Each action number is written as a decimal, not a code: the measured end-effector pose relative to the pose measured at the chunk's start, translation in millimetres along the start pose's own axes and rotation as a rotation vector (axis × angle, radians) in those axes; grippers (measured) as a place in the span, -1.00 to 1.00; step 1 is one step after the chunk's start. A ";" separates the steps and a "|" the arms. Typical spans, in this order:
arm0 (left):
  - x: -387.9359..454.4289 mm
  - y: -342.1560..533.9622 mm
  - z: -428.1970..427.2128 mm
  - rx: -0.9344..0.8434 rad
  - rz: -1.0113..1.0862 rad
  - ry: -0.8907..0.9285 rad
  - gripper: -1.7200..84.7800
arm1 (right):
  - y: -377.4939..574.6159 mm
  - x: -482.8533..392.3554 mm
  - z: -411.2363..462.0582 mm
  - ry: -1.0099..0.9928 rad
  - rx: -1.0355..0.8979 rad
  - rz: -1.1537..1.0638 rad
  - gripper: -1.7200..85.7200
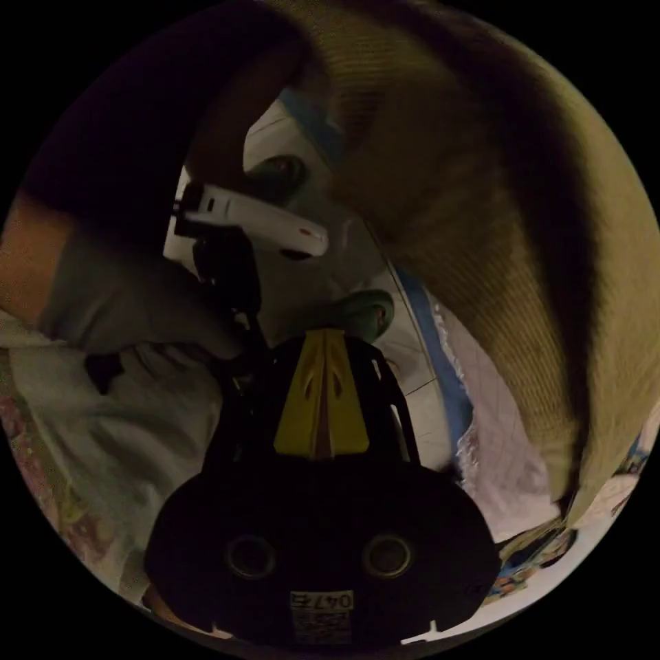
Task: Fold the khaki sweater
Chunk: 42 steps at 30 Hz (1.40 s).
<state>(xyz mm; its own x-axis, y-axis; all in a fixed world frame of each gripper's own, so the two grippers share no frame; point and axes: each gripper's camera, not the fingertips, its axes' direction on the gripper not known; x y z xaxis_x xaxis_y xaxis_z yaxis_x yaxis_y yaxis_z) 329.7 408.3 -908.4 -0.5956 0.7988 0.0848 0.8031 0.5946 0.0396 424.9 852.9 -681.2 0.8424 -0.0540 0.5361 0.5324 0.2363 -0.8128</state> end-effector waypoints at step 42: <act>97.8 228.6 386.8 0.082 0.008 -0.656 -0.98 | 115.8 -33.5 266.2 -0.059 -0.277 0.094 -0.95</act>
<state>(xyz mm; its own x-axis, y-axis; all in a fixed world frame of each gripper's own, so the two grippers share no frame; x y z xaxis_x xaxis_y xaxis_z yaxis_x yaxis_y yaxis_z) 447.7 657.8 -1276.2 -0.4984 0.6777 -0.5406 0.8189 0.5728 -0.0368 436.3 1140.3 -732.6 0.8872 0.0137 0.4611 0.4613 -0.0363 -0.8865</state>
